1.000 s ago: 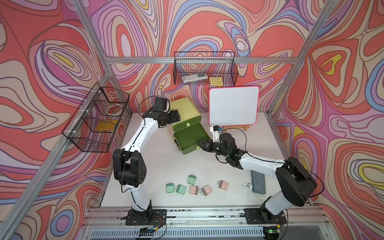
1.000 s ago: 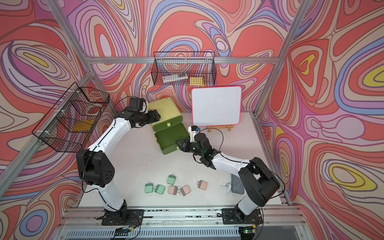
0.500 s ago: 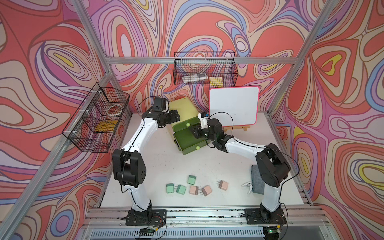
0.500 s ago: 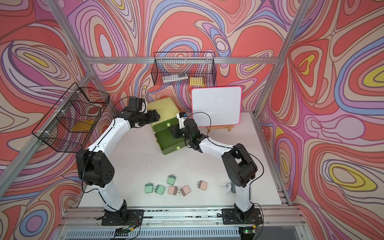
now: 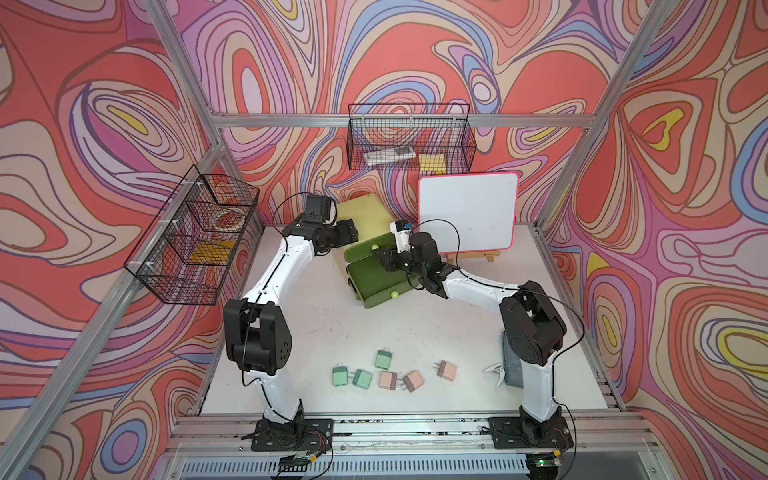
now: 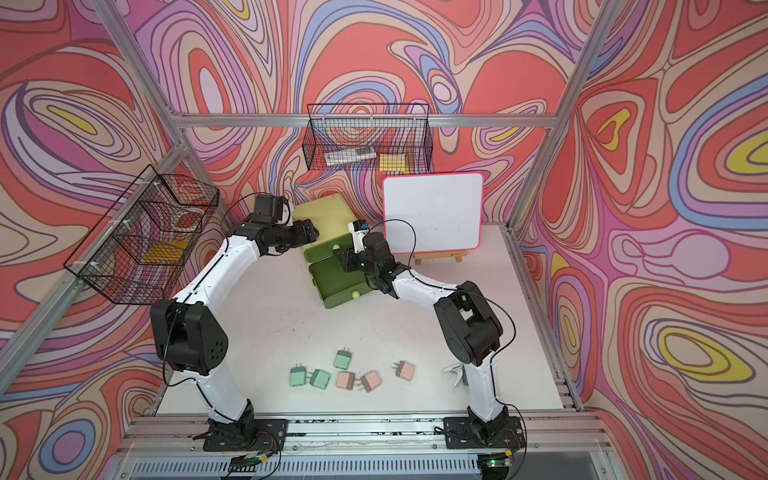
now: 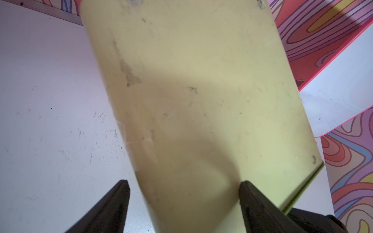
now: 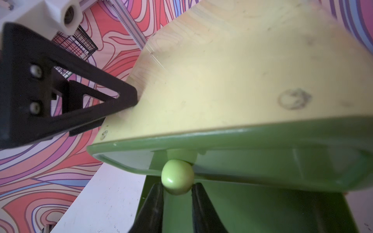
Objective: Place the plugs into the drawer by color
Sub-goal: Close the drawer in the storage box, then pick up the plug from the center of the board.
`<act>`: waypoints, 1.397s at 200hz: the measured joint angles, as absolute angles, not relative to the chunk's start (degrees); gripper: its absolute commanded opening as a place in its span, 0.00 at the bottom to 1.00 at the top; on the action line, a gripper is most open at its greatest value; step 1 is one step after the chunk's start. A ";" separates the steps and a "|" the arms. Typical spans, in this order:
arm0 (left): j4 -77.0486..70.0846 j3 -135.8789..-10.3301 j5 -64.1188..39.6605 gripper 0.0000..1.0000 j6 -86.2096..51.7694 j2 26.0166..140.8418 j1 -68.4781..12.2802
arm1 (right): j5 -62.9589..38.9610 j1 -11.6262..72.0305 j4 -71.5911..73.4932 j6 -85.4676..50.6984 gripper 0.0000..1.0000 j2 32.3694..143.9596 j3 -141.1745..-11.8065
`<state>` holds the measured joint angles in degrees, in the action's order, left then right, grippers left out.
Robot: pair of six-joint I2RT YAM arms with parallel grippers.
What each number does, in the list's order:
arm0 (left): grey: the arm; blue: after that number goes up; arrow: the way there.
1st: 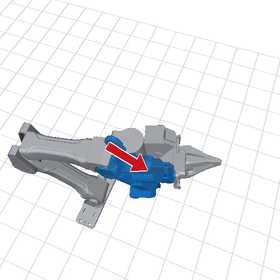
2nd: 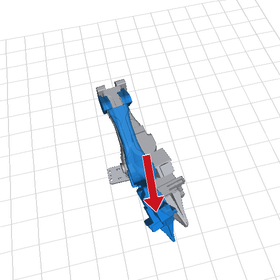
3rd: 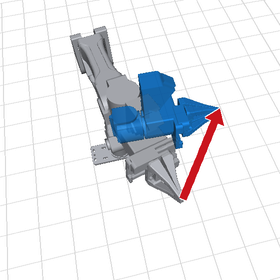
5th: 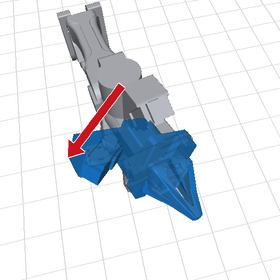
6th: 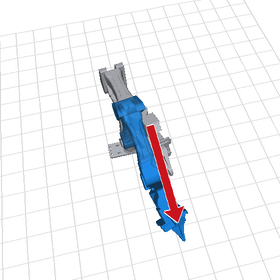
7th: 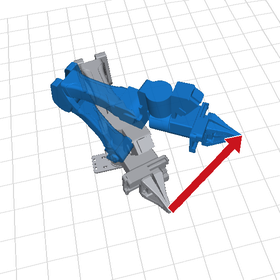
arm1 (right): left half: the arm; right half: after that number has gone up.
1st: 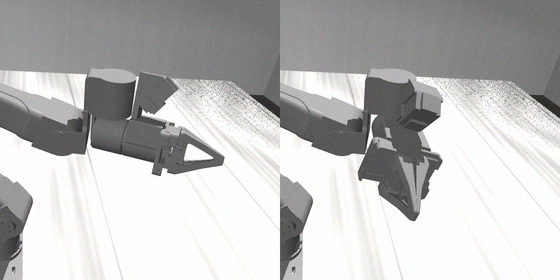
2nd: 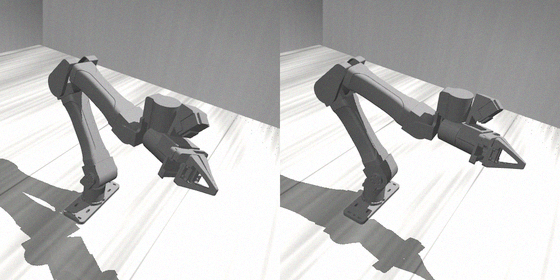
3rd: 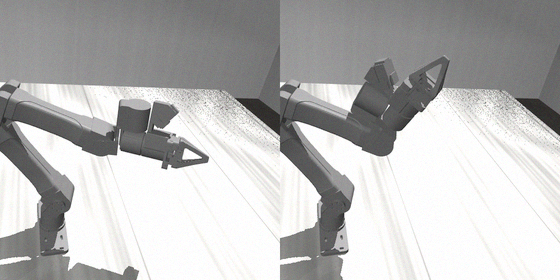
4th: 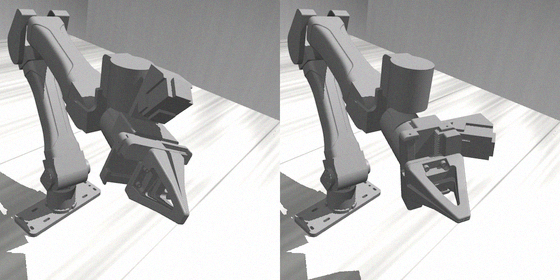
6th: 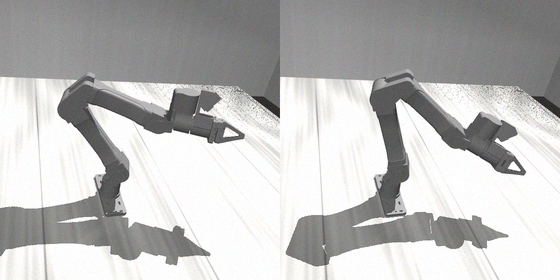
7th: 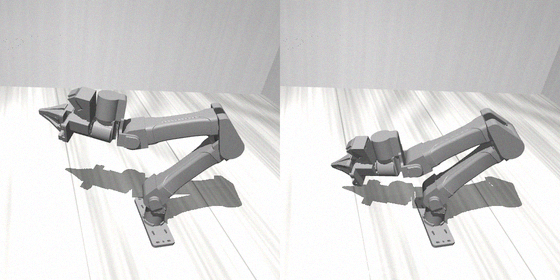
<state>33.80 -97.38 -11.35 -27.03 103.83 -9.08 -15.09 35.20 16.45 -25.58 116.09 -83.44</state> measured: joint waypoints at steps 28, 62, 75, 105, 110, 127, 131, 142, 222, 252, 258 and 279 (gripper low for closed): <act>33.91 -97.06 -11.35 0.84 -27.03 103.48 -8.99 | -15.57 35.20 15.73 -25.36 0.37 116.68 -84.51; 33.95 -97.01 -11.14 0.85 -26.98 103.28 -8.99 | -14.20 35.55 11.62 -23.16 0.40 110.10 -78.72; 34.26 -96.99 -10.94 0.85 -26.98 103.15 -8.99 | -11.77 36.42 8.34 -22.04 0.41 104.64 -74.87; 34.48 -96.99 -10.79 0.85 -26.98 103.07 -8.99 | -3.42 43.83 2.02 -19.90 0.43 91.37 -66.61; 34.50 -96.99 -10.76 0.85 -26.98 103.02 -8.99 | -1.78 45.71 1.45 -19.73 0.43 89.73 -65.39; 34.59 -96.86 -10.74 0.85 -26.98 102.80 -8.97 | 3.16 53.30 -1.43 -19.53 0.44 85.45 -60.90; 34.61 -96.79 -10.74 0.85 -26.98 102.74 -8.97 | 4.25 54.92 -1.98 -19.55 0.44 85.01 -60.05; 34.72 -96.64 -10.74 0.85 -26.98 102.56 -8.95 | 6.94 59.33 -3.88 -19.62 0.46 84.84 -57.98; 34.76 -95.09 -10.74 0.85 -26.98 101.23 -8.95 | 16.99 71.07 -12.16 -21.76 0.69 96.99 -55.05; 34.76 -94.74 -10.74 0.85 -26.98 101.01 -8.95 | 18.26 70.96 -12.25 -21.96 0.70 98.50 -55.02; 34.76 -94.74 -10.74 0.85 -26.98 100.97 -8.95 | 18.44 70.96 -12.27 -21.98 0.70 98.87 -55.02; 34.76 -94.72 -10.74 0.85 -26.96 100.86 -8.95 | 18.72 70.96 -12.45 -22.02 0.70 99.79 -55.02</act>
<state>34.76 -94.72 -10.74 -26.96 100.86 -8.95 18.72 70.96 -12.45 -22.02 99.79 -55.02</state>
